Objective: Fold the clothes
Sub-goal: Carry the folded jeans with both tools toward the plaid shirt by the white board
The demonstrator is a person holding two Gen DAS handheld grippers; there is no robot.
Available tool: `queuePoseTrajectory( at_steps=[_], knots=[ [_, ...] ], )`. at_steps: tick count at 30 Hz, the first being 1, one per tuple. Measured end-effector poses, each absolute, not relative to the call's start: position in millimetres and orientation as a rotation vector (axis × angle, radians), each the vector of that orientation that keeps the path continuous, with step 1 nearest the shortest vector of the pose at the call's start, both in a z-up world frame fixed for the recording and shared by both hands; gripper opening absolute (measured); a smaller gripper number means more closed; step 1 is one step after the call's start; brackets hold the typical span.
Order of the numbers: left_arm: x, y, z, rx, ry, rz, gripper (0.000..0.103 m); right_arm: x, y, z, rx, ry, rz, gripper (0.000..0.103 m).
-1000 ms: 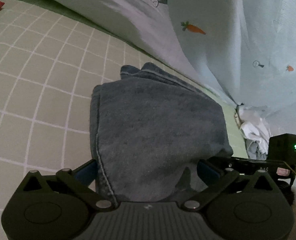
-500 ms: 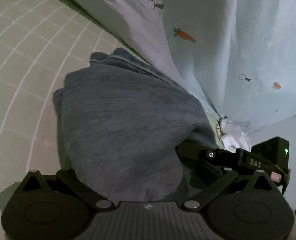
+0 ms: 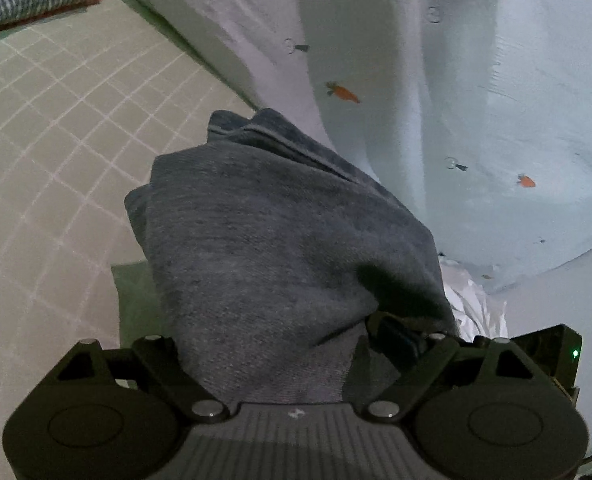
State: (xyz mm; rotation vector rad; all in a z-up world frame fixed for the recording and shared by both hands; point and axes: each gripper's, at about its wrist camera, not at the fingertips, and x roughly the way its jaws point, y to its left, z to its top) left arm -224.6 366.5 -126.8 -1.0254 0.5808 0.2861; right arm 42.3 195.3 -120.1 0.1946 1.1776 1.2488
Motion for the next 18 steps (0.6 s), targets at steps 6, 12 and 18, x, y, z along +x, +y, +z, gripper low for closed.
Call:
queuePoseTrajectory(
  at_steps=[6, 12, 18],
  knots=[
    [-237, 312, -101, -0.990, 0.513, 0.341, 0.090, 32, 148, -98, 0.204, 1.128, 1.316, 0.055],
    [-261, 276, -85, -0.978, 0.448, 0.428, 0.090, 29, 127, -92, 0.225, 1.130, 1.395, 0.055],
    [-282, 281, -84, -1.031, 0.398, 0.497, 0.090, 15, 142, -87, 0.190, 1.152, 1.444, 0.055]
  ],
)
